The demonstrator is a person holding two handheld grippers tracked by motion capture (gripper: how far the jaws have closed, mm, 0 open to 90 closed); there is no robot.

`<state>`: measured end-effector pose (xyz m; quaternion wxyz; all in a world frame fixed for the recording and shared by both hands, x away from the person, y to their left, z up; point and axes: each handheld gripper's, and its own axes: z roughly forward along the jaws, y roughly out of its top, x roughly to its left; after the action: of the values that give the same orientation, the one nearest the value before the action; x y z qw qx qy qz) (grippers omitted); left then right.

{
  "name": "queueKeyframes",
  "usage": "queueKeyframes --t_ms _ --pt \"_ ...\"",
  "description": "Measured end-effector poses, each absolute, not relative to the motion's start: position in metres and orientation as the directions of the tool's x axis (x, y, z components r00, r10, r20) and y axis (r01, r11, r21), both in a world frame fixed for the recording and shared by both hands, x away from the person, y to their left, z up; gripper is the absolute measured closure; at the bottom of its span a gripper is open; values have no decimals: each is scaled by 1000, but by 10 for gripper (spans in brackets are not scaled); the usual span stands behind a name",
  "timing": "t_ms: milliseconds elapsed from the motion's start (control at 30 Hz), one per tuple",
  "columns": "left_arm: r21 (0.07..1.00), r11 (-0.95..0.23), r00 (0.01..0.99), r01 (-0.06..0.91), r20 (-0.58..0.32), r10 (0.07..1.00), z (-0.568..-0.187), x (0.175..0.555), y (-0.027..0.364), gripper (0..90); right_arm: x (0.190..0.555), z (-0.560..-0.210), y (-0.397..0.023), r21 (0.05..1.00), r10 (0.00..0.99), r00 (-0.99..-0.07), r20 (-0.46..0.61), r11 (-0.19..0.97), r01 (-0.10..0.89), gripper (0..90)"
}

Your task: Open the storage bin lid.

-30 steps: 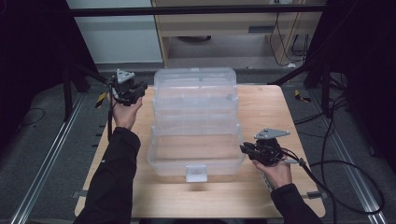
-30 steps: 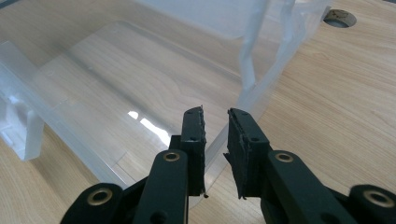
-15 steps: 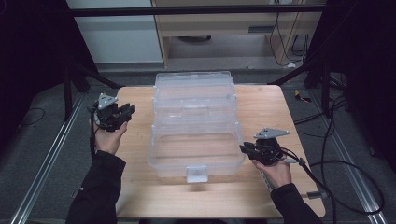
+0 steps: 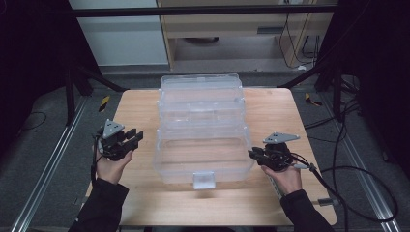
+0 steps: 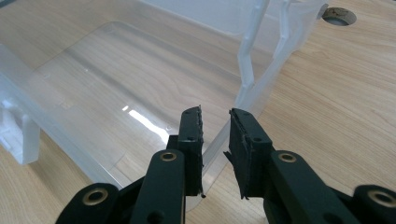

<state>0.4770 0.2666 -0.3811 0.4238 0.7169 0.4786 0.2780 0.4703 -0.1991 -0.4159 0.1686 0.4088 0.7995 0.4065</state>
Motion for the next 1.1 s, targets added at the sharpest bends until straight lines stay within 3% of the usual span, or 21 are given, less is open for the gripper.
queueKeyframes --t_ms 600,1100 --pt "828 -270 458 491 18 889 -402 460 245 597 470 -416 -199 788 796 -602 66 329 520 747" --pt "784 -306 485 540 7 874 -419 472 231 688 469 -416 -197 789 801 -596 55 331 518 752"
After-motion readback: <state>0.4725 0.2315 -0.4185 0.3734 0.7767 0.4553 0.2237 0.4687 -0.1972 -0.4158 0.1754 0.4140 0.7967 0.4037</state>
